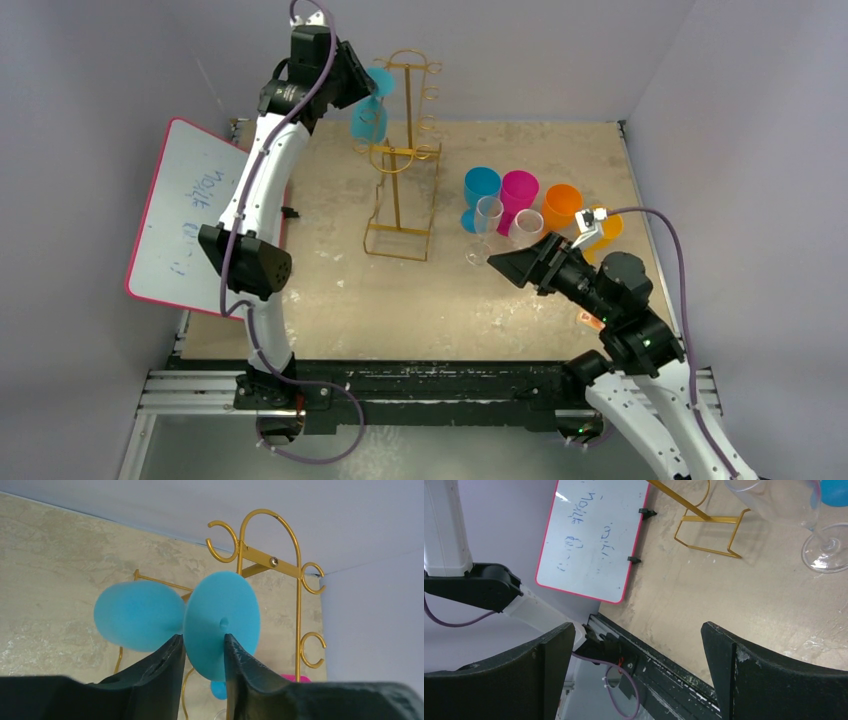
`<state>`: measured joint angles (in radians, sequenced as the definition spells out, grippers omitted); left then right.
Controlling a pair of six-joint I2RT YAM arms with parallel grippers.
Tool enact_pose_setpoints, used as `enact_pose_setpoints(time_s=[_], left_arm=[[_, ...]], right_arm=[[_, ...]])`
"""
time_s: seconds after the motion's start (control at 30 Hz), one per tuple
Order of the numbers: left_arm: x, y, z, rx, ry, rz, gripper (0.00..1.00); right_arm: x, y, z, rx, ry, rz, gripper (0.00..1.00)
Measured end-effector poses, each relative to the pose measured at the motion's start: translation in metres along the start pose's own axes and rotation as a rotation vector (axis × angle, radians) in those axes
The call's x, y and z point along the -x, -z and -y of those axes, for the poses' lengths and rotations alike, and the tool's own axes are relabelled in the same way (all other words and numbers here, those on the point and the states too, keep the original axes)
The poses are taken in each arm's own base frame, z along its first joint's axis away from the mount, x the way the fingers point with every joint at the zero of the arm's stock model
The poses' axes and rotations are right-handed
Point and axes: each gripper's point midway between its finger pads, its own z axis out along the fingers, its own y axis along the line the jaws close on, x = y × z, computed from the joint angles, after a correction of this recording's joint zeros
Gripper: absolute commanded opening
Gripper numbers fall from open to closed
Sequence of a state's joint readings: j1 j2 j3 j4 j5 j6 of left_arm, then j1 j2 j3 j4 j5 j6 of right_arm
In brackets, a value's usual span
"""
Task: Take the wine glass off the wine glass rack
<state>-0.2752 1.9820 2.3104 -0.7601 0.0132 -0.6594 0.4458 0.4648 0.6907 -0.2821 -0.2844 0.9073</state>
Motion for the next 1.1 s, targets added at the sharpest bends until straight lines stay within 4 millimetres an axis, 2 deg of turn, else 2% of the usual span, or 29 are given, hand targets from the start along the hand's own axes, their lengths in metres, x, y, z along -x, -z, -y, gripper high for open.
enact_pose_setpoints(time_s=[0.17,0.27,0.33,0.37,0.43,0.53,0.73,0.93,1.1], left_arm=[[0.004,0.0,0.001,0.001,-0.001,0.014,0.21],[0.007,0.001,0.002,0.0,-0.004,0.028,0.22],[0.008,0.001,0.001,0.002,-0.01,0.031,0.29],[0.008,0.001,0.001,0.004,-0.016,0.031,0.28],[0.007,0.001,-0.002,0.017,-0.028,0.029,0.21],[0.011,0.002,-0.003,0.023,-0.036,0.045,0.17],[0.017,0.004,-0.003,0.033,-0.052,0.064,0.0],[0.018,0.004,-0.001,0.028,-0.037,0.07,0.0],[0.014,-0.003,0.01,-0.032,0.033,0.058,0.0]], right_arm=[[-0.002,-0.004,0.004,-0.013,0.001,-0.015,1.0],[-0.002,-0.005,0.004,-0.015,0.004,-0.019,1.0],[-0.002,-0.005,0.004,-0.012,0.005,-0.02,1.0],[-0.003,-0.005,0.003,-0.011,0.005,-0.022,1.0],[-0.003,-0.005,0.003,-0.009,0.004,-0.025,1.0],[-0.003,-0.005,0.003,-0.012,0.003,-0.027,1.0],[-0.003,-0.005,0.003,-0.016,0.002,-0.031,1.0],[-0.001,-0.001,-0.002,-0.014,0.006,-0.028,1.0],[0.004,0.003,-0.01,0.005,0.016,-0.013,1.0]])
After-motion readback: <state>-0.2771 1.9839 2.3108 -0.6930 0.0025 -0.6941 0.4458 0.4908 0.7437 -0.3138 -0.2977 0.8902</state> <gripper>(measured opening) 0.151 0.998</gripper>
